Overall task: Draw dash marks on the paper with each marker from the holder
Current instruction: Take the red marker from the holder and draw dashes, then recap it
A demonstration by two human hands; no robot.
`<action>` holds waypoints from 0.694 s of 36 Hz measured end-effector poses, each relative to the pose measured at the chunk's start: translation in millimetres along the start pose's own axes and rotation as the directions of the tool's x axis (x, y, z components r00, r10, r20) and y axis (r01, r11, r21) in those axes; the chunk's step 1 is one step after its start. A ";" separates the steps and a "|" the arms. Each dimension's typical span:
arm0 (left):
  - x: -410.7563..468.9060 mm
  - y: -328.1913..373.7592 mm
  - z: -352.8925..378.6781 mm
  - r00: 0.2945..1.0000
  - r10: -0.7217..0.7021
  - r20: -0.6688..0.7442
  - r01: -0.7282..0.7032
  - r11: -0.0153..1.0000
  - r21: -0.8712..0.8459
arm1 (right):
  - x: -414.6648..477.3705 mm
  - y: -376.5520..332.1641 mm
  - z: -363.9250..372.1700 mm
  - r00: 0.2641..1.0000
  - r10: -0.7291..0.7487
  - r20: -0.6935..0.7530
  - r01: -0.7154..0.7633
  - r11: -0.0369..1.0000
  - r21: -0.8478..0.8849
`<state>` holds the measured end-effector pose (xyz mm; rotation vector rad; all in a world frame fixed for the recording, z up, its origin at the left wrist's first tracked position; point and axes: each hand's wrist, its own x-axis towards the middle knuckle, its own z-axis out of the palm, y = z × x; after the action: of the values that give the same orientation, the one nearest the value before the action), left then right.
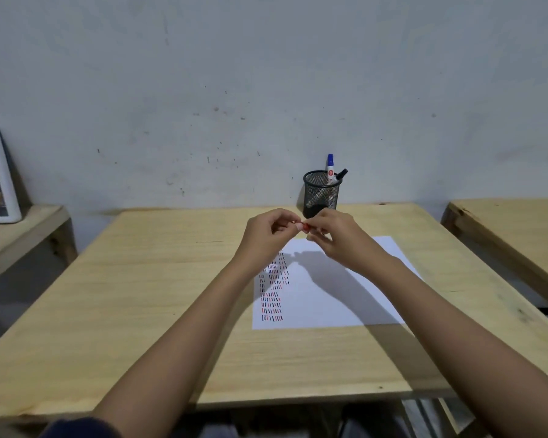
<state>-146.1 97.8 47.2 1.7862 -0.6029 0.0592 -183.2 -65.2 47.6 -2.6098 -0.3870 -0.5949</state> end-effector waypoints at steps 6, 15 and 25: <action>2.2 6.8 -2.1 0.999 0.009 -0.040 -0.011 0.998 -0.063 | -1.0 -0.9 -11.9 0.994 0.100 -0.034 -0.091 0.975 0.203; -3.3 -0.9 -18.2 0.982 -0.137 -0.127 0.089 0.940 -0.330 | -15.9 11.6 -31.9 0.959 0.281 0.044 -0.263 0.816 0.515; -16.2 -7.7 -10.0 0.992 -0.129 0.018 0.127 0.930 -0.345 | -23.6 -3.2 -10.3 0.775 0.603 0.190 -0.167 -0.095 0.981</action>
<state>-154.2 114.2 37.9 1.4772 -0.4594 -0.1258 -208.4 -71.3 46.2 -0.9941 0.1573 -0.2783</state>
